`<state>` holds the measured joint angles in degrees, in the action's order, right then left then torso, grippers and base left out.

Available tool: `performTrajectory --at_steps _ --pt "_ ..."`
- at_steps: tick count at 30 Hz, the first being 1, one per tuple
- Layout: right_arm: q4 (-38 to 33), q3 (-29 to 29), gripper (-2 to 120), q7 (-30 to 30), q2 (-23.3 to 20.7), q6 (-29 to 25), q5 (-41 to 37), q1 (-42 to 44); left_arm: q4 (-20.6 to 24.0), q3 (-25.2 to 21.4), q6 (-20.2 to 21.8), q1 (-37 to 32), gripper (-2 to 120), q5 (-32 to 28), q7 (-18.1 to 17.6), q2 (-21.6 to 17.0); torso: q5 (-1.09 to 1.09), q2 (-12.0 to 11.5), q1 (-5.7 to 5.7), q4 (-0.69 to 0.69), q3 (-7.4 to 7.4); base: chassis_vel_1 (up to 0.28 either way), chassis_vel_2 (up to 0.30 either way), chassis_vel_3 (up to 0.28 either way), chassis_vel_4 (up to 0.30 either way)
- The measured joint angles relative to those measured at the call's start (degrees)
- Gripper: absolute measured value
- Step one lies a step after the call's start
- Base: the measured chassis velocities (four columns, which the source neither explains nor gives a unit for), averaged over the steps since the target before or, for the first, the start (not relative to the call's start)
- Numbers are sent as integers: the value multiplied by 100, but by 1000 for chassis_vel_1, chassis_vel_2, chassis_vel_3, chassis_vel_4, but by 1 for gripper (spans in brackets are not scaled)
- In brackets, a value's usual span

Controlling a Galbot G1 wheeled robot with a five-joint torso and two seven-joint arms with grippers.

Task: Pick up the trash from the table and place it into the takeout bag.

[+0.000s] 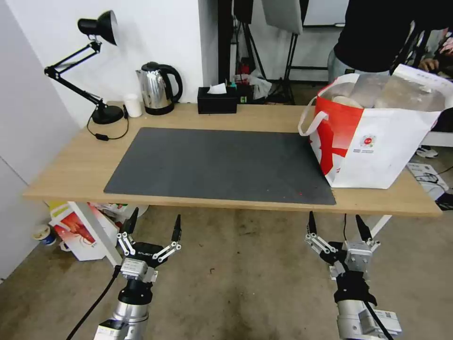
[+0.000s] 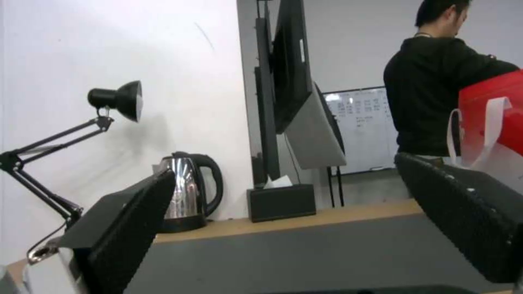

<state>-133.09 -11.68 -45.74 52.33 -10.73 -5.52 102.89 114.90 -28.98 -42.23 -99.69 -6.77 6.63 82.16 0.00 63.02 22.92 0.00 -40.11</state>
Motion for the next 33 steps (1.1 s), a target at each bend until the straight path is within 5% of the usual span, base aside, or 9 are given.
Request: performTrajectory --at_steps 33 --pt "0 0 100 0 0 0 0 0 -38 -14 29 62 100 -47 3 -118 0 0 0 0 0 0 0 0 0"
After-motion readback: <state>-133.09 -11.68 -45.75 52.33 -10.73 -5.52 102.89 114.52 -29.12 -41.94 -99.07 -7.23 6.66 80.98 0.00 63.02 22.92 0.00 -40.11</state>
